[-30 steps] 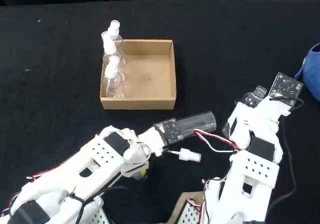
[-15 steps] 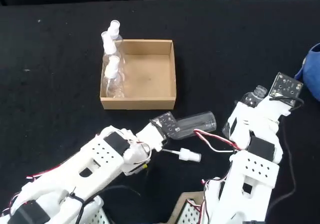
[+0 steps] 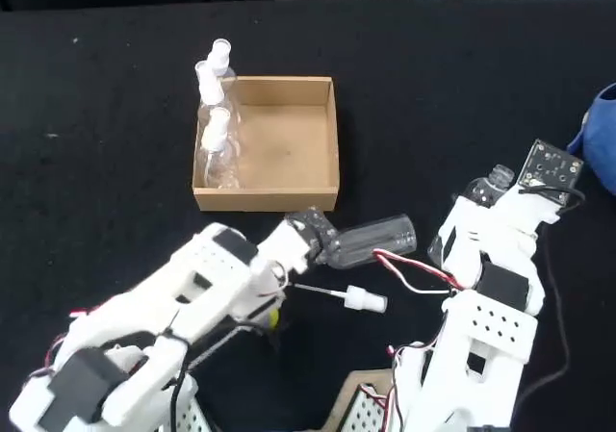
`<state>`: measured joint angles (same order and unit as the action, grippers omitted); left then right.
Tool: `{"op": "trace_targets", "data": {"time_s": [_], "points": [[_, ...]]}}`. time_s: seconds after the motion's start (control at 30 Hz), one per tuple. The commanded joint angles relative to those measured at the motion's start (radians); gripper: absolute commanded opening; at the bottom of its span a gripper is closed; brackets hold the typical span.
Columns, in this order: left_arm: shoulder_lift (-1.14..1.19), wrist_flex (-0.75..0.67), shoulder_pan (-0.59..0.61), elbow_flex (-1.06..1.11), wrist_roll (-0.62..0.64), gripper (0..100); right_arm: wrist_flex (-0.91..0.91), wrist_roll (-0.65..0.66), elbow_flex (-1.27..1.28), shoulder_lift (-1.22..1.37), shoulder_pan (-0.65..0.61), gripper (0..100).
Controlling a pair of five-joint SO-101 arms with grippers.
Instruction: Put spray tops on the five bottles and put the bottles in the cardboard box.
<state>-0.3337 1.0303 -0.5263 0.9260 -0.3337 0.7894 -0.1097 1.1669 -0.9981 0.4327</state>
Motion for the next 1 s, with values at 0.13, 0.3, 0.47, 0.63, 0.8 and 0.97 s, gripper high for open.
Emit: {"op": "trace_targets", "data": {"time_s": [0.13, 0.3, 0.47, 0.63, 0.8, 0.97], "points": [[-0.006, 0.074, 0.013, -0.096, 0.003, 3, -0.023, 0.009, -0.007, -0.035, 0.018, 1.1], [-0.086, 0.288, 0.059, -0.177, -0.028, 3, -0.023, 0.009, -0.007, -0.035, 0.017, 1.1], [-0.187, 0.42, 0.245, -0.214, -0.256, 3, -0.023, 0.009, -0.005, -0.033, 0.017, 1.1], [-0.216, 0.433, 0.552, -0.213, -0.422, 3, -0.025, 0.009, 0.002, -0.035, 0.015, 1.1], [-0.192, 0.301, 0.86, -0.203, -0.433, 3, -0.026, 0.009, 0.004, -0.035, 0.015, 1.1], [-0.124, 0.101, 1.133, -0.193, -0.43, 3, -0.023, 0.009, 0.004, -0.035, 0.015, 1.1]]}}
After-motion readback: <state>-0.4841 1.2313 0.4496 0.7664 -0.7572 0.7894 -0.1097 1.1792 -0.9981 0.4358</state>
